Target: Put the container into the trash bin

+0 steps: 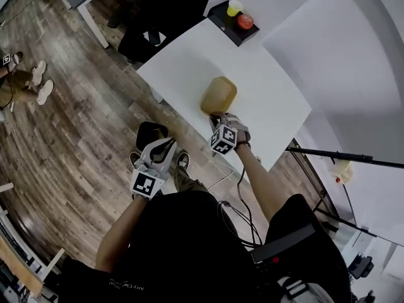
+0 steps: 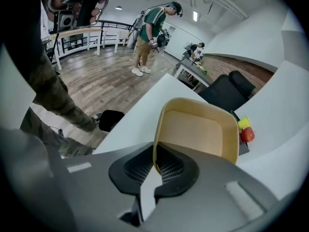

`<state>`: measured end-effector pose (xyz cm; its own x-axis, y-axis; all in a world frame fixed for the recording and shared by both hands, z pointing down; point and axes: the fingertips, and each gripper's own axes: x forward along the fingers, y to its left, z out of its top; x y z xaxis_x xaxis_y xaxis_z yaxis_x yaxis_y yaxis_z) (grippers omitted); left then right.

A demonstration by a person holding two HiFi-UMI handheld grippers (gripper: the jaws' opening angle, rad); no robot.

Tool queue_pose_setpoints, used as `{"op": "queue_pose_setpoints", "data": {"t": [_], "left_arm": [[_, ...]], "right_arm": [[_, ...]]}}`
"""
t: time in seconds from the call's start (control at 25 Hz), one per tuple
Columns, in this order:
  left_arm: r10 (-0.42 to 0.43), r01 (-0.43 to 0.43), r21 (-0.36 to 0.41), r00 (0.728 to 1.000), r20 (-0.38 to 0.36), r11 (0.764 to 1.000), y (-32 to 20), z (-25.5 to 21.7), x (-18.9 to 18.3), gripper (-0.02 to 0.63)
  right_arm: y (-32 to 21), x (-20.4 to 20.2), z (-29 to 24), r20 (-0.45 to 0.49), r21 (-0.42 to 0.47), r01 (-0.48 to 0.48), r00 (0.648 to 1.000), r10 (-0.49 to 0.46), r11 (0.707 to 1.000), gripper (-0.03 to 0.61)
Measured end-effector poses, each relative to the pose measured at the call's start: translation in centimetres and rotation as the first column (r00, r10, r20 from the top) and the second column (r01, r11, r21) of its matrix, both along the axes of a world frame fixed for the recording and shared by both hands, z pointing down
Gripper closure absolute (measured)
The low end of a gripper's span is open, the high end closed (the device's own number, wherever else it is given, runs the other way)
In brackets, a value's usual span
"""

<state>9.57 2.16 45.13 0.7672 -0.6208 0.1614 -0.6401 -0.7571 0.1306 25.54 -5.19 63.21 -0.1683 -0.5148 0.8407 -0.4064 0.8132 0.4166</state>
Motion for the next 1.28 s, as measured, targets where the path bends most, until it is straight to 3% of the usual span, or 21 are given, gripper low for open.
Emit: {"op": "queue_pose_setpoints", "data": {"t": [0.52,0.84,1.0,1.28], "left_arm": [[-0.138,0.139,-0.008,0.99,0.025,0.99,-1.5,0.7,-9.9,0.612],[-0.18,0.182,-0.03,0.982,0.057,0.983,-2.5,2.6,-13.4,0.613],[-0.219,0.219,-0.001,0.975,0.02,0.976,-2.5,4.0,-15.3,0.612],[-0.229,0.231,-0.078,0.973,0.034,0.97,-1.6,6.6,-16.2,0.613]], "right_arm": [[-1.4,-14.8,0.5,0.098,-0.038,0.167,0.982,-0.162,0.985,0.555],[-0.8,-20.1,1.1,0.117,-0.047,0.251,0.963,-0.245,0.967,0.555],[0.3,-22.8,1.8,0.139,-0.07,0.298,0.948,-0.286,0.952,0.555],[1.6,-25.2,3.6,0.149,-0.073,0.332,0.936,-0.319,0.94,0.555]]}}
